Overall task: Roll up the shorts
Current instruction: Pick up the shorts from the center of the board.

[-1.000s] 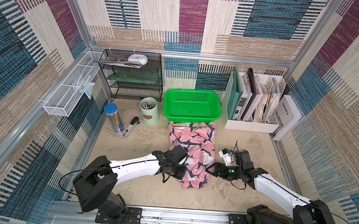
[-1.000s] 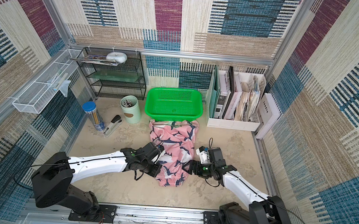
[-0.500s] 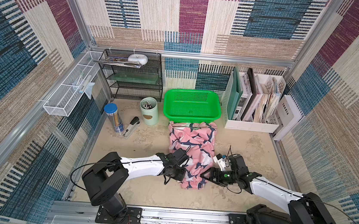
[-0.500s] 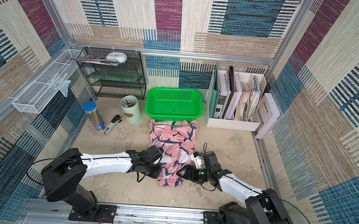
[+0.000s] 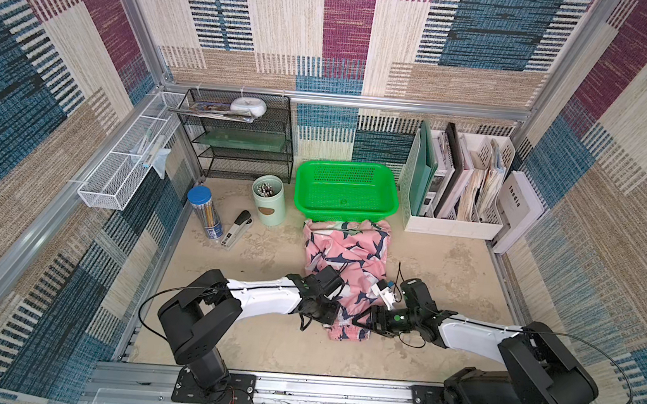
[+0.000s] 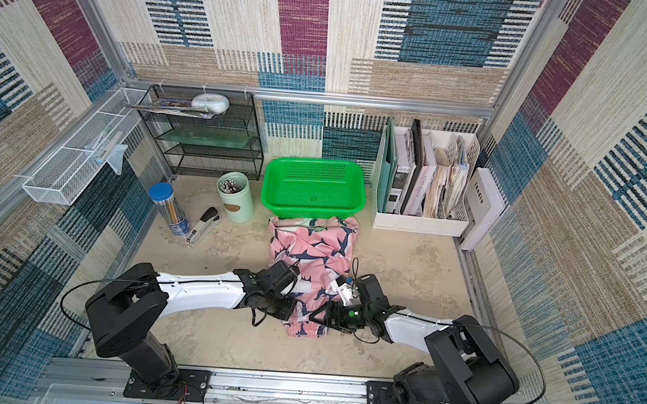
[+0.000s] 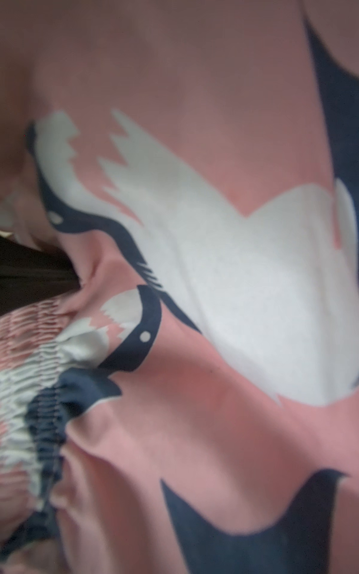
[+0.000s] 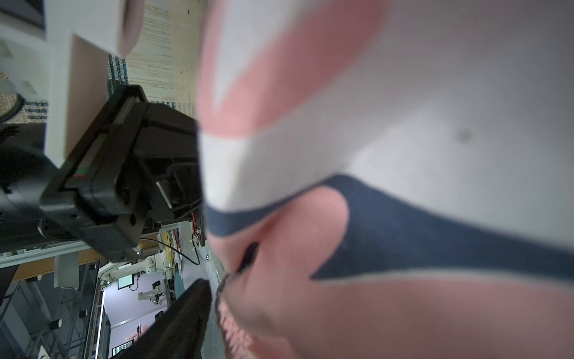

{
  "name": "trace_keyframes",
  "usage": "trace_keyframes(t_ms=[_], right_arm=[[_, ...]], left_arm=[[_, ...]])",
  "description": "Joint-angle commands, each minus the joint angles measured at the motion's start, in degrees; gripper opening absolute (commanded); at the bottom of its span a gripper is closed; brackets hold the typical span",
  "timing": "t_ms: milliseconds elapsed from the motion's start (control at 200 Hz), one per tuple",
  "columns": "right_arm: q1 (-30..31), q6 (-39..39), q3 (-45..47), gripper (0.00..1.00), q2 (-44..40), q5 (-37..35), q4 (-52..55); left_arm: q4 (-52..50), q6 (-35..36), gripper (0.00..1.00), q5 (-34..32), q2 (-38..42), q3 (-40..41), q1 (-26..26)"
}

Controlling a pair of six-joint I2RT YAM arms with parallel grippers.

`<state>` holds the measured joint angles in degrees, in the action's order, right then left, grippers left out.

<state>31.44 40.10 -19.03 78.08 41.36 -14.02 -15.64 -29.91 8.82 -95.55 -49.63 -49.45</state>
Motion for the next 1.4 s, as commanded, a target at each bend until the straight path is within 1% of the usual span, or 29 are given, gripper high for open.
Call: trace_keyframes(t_ms=[0,80,195,245,406,546,786,936,1012,1117,1302,1347,1397], right_arm=[[0.25,1.33,0.22,0.73,0.25,-3.48,5.5],[0.23,1.14,-0.78,0.74,1.17,-3.71,5.5],[0.33,1.04,-1.8,0.89,2.87,-2.57,4.45],[0.42,1.51,-1.55,0.93,3.29,-1.98,3.53],[0.7,4.7,0.75,0.96,4.61,0.46,-0.96],[2.03,7.28,2.43,0.94,6.0,1.52,-5.04],[2.68,7.01,0.77,0.81,7.74,-1.53,-3.42],[2.68,7.58,-0.83,0.76,7.94,-3.61,-3.64],[2.67,7.88,-1.93,0.71,8.08,-4.37,-3.62],[2.65,8.24,-2.82,0.69,8.29,-5.05,-3.56],[2.65,8.99,-2.91,0.48,8.92,-5.39,-4.6],[2.67,8.91,-2.88,0.41,8.82,-5.25,-4.47],[2.58,8.64,-3.11,0.3,8.37,-5.39,-4.21]], left_arm=[[-0.36,-0.23,0.0,0.85,-1.04,0.12,-0.03],[-0.44,0.19,0.0,1.1,-1.1,0.02,0.01],[-1.02,0.81,0.0,1.38,-0.83,-0.22,-0.01],[-1.3,0.99,0.0,1.25,-0.79,-0.38,-0.02],[-1.5,1.01,0.0,1.52,-0.78,-0.28,-0.03],[-0.8,0.55,0.0,1.86,-0.82,0.18,0.03],[0.24,-0.07,0.0,2.67,-0.7,0.55,-0.03],[0.52,0.24,0.0,2.93,0.57,2.05,-0.01],[0.38,0.42,0.0,2.97,1.26,2.83,-0.03],[-0.07,0.55,0.0,2.87,2.18,3.55,0.04],[-0.01,1.0,0.0,3.3,2.29,3.45,0.03],[0.16,1.15,0.0,3.23,2.23,3.38,-0.03],[0.41,1.25,0.0,3.04,2.59,3.23,-0.03]])
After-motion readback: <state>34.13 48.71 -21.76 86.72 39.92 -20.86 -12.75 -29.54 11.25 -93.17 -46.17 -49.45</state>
